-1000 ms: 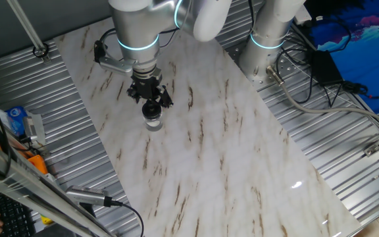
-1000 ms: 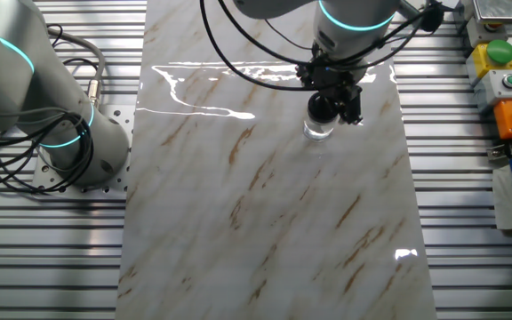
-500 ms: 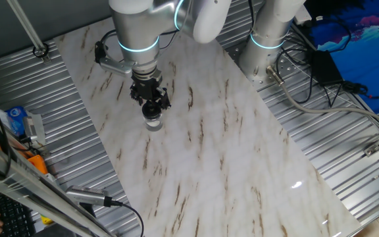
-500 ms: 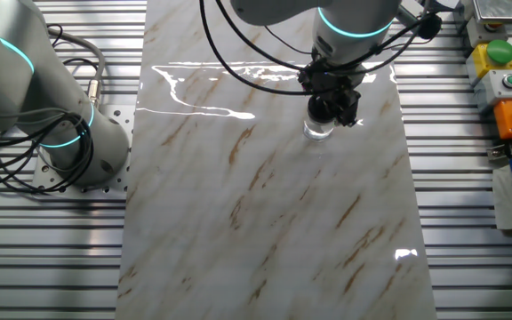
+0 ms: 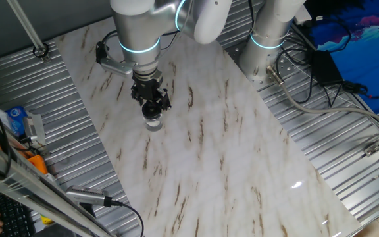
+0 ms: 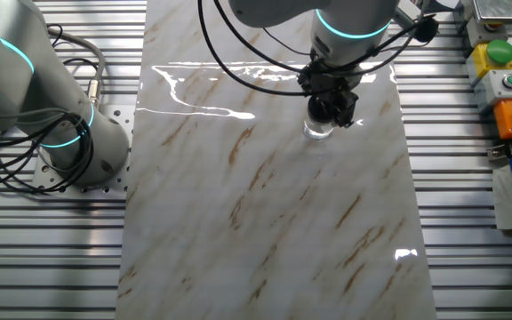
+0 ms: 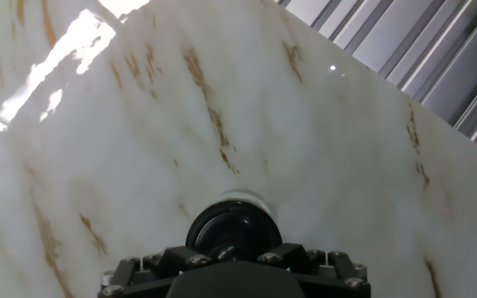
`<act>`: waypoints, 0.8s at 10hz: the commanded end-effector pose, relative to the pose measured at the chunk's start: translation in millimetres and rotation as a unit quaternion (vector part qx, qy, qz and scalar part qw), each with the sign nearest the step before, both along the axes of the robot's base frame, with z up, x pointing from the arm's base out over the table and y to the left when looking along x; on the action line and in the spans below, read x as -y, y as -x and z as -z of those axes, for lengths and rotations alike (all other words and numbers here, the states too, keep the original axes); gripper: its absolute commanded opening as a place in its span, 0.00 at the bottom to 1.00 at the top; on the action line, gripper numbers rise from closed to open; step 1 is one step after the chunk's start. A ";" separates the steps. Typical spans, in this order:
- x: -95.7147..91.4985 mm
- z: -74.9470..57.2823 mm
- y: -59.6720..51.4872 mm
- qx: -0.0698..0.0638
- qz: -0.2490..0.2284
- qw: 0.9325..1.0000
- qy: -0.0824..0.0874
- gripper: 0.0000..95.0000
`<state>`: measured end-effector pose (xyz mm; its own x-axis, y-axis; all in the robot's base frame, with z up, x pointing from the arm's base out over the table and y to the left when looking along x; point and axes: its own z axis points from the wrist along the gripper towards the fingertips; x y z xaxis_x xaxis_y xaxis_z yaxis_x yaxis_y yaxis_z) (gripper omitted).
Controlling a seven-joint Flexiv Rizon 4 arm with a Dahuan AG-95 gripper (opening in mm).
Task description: Unscrew the lid from the jar
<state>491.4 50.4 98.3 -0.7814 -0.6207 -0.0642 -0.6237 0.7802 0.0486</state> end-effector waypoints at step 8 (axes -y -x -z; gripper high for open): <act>-0.7 0.3 1.1 -0.001 0.016 1.000 0.010 0.60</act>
